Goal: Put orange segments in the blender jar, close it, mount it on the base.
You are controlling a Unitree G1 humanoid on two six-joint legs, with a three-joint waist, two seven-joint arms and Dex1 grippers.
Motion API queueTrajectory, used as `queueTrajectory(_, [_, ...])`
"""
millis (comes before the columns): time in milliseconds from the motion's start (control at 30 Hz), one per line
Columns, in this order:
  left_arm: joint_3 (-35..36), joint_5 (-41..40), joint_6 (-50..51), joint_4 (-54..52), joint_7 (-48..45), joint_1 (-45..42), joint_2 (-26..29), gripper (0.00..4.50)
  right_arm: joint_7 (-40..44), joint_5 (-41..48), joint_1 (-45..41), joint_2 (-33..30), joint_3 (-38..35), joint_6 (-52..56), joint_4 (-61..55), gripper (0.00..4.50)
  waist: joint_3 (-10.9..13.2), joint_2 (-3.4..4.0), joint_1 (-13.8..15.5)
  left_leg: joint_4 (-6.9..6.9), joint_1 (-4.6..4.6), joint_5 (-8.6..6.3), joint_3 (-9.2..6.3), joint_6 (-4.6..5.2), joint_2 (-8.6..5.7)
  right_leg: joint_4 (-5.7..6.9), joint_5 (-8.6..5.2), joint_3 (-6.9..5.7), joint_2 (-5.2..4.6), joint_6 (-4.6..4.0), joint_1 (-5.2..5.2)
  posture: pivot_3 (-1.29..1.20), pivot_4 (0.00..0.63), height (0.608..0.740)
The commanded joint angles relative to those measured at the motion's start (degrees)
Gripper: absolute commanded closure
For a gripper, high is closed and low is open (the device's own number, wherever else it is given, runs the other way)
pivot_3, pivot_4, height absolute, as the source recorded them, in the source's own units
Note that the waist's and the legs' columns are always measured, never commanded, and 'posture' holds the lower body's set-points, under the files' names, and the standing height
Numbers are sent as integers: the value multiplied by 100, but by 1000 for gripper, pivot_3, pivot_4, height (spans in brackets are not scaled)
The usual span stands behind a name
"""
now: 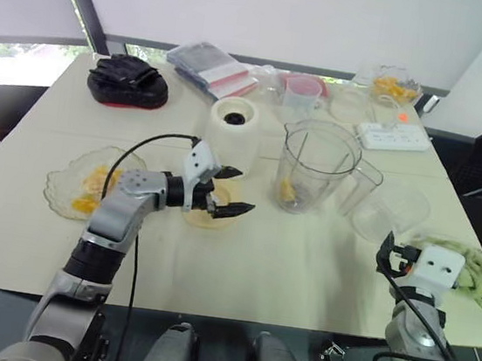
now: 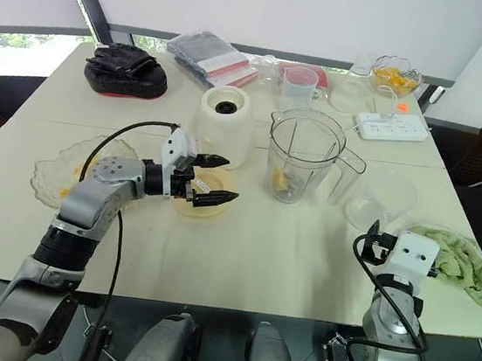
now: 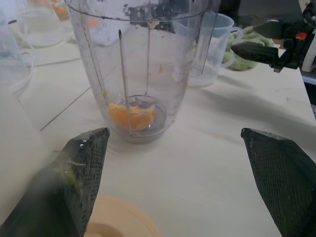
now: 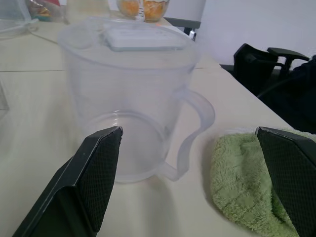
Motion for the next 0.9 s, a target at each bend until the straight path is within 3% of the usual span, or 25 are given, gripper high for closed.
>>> queueTrajectory(33, [18,-103,-32,-238,84,22,78,56,-122,-114,-109,9,-208,-168,12,0,-1,3,1,-1,0,0,0,0,0,0,0,0,0,0,0,0,150,740])
queueTrajectory(900, [-156,-107,-196,-315,261,94,184,56,-262,-195,-834,-178,-640,-207,903,0,3,12,-6,-10,0,0,3,0,0,-6,0,3,0,0,-2,0,150,740])
